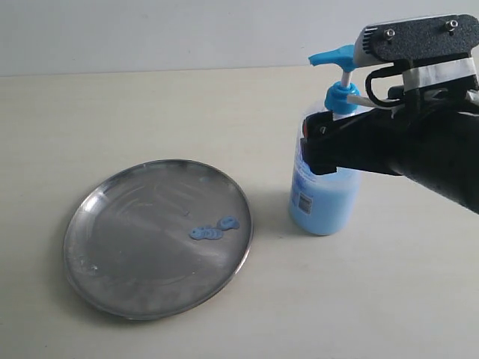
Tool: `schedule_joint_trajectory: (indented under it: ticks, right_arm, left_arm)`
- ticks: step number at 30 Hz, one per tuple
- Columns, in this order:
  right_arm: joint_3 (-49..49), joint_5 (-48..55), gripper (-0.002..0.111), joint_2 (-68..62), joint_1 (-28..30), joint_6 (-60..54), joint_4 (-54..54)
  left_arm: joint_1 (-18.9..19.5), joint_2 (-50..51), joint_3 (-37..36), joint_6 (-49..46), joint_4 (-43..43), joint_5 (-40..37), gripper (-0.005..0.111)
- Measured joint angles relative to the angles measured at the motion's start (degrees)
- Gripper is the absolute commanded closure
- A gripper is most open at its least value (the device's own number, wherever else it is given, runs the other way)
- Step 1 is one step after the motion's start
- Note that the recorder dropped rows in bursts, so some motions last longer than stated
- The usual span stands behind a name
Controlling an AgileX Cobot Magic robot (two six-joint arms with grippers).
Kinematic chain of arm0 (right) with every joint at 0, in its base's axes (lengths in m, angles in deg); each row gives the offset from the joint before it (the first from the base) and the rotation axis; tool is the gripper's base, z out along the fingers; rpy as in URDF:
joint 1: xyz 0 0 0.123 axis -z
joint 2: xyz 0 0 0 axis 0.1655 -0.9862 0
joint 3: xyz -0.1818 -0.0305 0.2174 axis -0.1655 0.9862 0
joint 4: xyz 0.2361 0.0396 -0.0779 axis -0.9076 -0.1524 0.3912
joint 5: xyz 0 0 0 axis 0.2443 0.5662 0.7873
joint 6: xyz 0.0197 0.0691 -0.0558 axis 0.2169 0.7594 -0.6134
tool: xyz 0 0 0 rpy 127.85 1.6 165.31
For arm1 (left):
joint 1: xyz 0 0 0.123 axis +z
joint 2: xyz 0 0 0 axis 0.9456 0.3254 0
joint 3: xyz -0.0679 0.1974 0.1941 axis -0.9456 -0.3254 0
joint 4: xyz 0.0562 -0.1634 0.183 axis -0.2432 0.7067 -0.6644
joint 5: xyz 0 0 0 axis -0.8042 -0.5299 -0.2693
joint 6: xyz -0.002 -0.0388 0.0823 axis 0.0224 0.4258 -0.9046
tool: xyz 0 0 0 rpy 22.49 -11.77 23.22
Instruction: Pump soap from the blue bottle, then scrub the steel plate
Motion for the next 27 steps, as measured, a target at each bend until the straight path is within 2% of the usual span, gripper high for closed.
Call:
schedule_joint_trajectory:
  ticks: [7,16,21,27]
  right_arm:
    - [0.23,0.66,0.006,3.26,0.0,-8.62,-4.4]
    - [3.96,2.45,0.006,9.88,0.0,-9.77,-4.63]
    - [6.99,8.08,0.006,12.79,0.0,-9.77,-4.86]
    - [8.89,19.63,0.006,13.57,0.0,-10.16,-5.07]
  left_arm:
    - [0.0,0.0,0.0,0.0,0.0,0.0,0.107]
    - [0.0,0.0,0.0,0.0,0.0,0.0,0.107]
    - [0.0,0.0,0.0,0.0,-0.12,0.0,0.107]
    - [0.0,0.0,0.0,0.0,-0.12,0.0,0.107]
